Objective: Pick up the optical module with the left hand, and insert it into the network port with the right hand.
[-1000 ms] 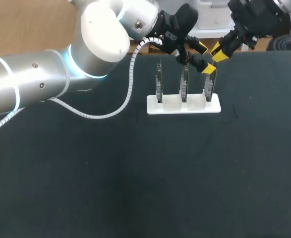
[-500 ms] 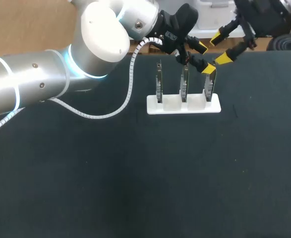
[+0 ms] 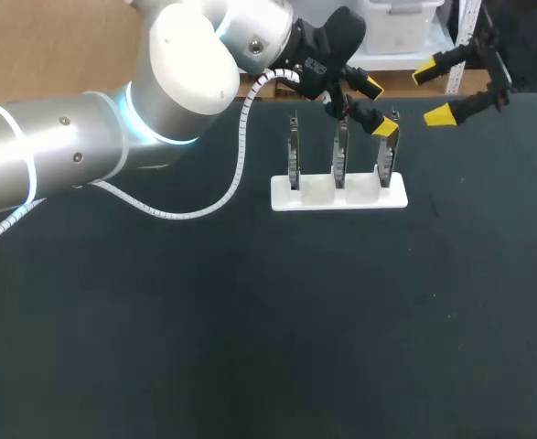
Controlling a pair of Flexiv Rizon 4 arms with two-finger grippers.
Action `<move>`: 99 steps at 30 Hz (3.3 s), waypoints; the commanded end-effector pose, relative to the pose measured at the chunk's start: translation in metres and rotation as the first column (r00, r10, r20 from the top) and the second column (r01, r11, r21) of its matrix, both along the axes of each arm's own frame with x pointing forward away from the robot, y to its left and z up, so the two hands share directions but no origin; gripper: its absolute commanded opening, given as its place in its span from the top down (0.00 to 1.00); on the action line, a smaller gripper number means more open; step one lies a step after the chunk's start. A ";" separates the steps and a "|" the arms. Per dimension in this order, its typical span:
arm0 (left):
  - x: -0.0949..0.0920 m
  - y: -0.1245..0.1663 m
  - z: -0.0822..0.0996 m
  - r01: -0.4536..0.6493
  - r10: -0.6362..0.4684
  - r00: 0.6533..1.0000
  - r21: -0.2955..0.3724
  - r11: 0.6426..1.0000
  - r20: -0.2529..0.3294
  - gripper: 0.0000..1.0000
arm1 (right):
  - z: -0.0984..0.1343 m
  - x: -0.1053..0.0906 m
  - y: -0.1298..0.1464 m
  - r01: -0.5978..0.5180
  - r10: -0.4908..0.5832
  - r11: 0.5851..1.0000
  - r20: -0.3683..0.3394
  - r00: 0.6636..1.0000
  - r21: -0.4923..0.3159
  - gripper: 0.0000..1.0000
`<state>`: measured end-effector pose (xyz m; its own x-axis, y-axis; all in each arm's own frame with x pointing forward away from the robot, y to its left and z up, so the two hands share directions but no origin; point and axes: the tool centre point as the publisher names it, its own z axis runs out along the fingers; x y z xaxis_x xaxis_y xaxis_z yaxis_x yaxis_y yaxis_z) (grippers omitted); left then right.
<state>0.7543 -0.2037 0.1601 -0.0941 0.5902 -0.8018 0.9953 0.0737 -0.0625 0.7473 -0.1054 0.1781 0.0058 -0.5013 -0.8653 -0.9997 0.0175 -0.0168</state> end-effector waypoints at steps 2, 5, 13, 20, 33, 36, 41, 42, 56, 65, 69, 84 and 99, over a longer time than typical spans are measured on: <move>-0.002 0.001 0.000 -0.002 0.002 1.000 -0.003 1.000 0.003 0.00 | -0.003 0.001 -0.003 -0.015 0.014 0.999 0.004 1.000 0.037 0.03; -0.002 0.001 0.000 -0.002 0.002 1.000 -0.003 1.000 0.003 0.00 | -0.003 0.001 -0.006 -0.006 0.006 0.999 0.015 1.000 0.032 1.00; -0.002 0.001 0.000 -0.002 0.002 1.000 -0.003 1.000 0.003 0.00 | -0.001 0.001 -0.009 0.000 -0.001 1.000 0.025 1.000 0.022 1.00; -0.002 0.001 0.000 -0.002 0.002 1.000 -0.003 1.000 0.003 0.00 | -0.003 0.008 0.000 0.002 -0.002 1.000 0.025 1.000 0.002 1.00; -0.002 0.001 0.000 -0.002 0.002 1.000 -0.003 1.000 0.003 0.00 | -0.010 0.015 0.024 -0.037 0.037 0.999 0.015 0.999 -0.028 1.00; -0.002 0.001 0.000 -0.002 0.002 1.000 -0.003 1.000 0.003 0.00 | -0.011 0.016 0.029 -0.038 0.039 0.999 0.015 0.999 -0.022 1.00; -0.002 0.001 0.000 -0.002 0.002 1.000 -0.003 1.000 0.003 0.00 | -0.015 0.017 0.034 -0.045 0.045 0.998 0.010 0.999 -0.033 1.00; -0.002 0.001 0.000 -0.002 0.002 1.000 -0.003 1.000 0.003 0.00 | -0.017 0.017 0.034 -0.046 0.046 0.998 0.006 0.999 -0.038 1.00; -0.002 0.001 0.000 -0.002 0.002 1.000 -0.003 1.000 0.003 0.00 | -0.024 0.017 0.029 -0.026 0.026 0.999 -0.012 1.000 -0.046 1.00; -0.002 0.001 0.000 -0.002 0.002 1.000 -0.003 1.000 0.003 0.00 | -0.028 0.018 0.028 -0.024 0.023 0.999 -0.024 0.999 -0.046 1.00; -0.002 0.001 0.000 -0.002 0.002 1.000 -0.003 1.000 0.003 0.00 | -0.029 0.019 0.028 -0.026 0.024 0.999 -0.028 0.999 -0.048 1.00; -0.002 0.001 0.000 -0.002 0.002 1.000 -0.003 1.000 0.003 0.00 | -0.023 0.018 0.029 -0.026 0.025 0.999 -0.012 1.000 -0.039 1.00; -0.002 0.001 0.000 -0.002 0.002 1.000 -0.003 1.000 0.003 0.00 | -0.025 0.023 0.030 -0.030 0.030 0.999 -0.013 0.999 -0.040 1.00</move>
